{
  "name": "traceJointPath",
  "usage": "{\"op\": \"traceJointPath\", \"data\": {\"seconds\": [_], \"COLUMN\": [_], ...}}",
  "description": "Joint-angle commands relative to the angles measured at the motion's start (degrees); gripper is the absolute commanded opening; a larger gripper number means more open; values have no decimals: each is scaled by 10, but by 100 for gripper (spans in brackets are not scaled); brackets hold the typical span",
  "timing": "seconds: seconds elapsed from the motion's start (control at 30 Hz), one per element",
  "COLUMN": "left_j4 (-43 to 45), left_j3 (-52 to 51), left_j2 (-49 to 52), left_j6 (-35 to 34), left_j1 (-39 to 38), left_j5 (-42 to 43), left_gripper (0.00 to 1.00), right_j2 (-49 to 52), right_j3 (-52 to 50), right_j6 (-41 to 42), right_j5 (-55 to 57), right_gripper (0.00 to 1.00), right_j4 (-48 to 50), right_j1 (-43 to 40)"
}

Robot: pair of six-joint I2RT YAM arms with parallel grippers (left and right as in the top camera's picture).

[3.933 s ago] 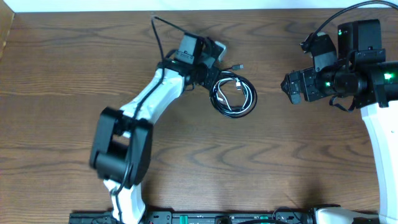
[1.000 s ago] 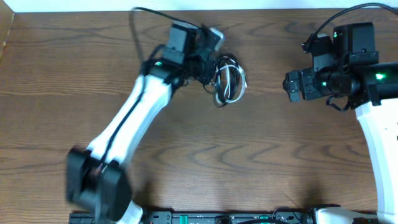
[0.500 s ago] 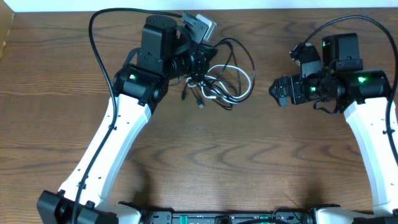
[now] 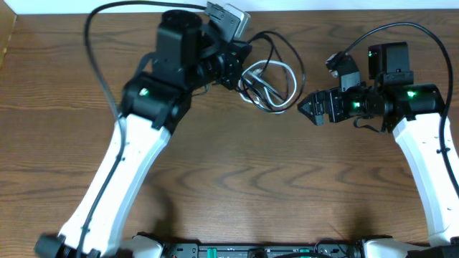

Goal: Untangle cables
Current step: 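Lift the black cables with the left gripper, raising the bundle, then reach the right gripper into the lifted bundle and grasp the white cable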

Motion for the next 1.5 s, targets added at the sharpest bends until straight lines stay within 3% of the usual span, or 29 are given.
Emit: {"op": "traceJointPath", "data": {"seconds": [0.0,0.2,0.5,0.83,1.13,1.23,1.47], "left_j4": [16,11,11,10,6,7,1], "left_j3": [2,2,2,2,2,2,2], "left_j2": [12,12,11,11,11,11,11], "left_j6": [1,2,2,1,2,4,8], "left_j1": [-7,-11,-18,-18,-19,-19,-19], "left_j5": [-9,-10,-9,0,1,1,1], "left_gripper": [7,7,7,7,8,7,7], "right_j2": [1,2,14,45,104,111,110], "right_j3": [-5,-5,-6,-6,-6,-6,-6], "right_j6": [-13,3,19,45,45,45,62], "right_j5": [-31,-35,-45,32,44,49,96], "right_gripper": [99,99,88,97,97,91,92], "right_j4": [5,42,76,125,164,167,167], "right_j1": [14,15,50,111,118,117,115]}}
